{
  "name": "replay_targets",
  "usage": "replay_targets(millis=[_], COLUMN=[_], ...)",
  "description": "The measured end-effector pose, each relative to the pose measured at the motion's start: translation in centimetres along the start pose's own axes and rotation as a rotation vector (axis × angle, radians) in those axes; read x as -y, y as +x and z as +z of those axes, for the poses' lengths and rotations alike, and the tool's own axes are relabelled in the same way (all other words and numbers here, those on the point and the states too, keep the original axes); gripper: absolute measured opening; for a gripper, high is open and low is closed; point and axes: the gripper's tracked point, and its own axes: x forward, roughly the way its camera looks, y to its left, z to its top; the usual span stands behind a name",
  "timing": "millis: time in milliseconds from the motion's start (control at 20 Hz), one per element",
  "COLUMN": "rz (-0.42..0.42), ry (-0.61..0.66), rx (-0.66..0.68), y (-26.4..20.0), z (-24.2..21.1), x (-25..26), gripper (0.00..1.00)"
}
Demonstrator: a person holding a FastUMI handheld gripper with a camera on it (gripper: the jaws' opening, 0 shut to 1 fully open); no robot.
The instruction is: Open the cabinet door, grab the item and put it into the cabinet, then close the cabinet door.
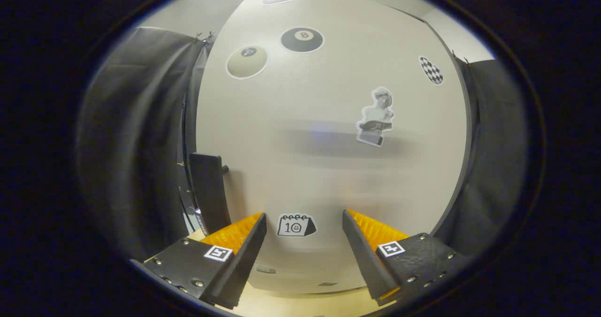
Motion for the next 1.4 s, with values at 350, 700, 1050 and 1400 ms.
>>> replay_targets(millis=[350,700,1050,1400], rz=[0.005,0.004,0.029,0.031], ry=[0.048,0.032,0.069,0.104], rx=[-0.014,-0.018,-0.001,0.098], y=[-0.1,-0.1,-1.2,-5.8], z=[0.1,0.0,1.1,5.6], x=[0.1,0.0,0.3,4.9], gripper=[0.97,0.97,0.97,0.97])
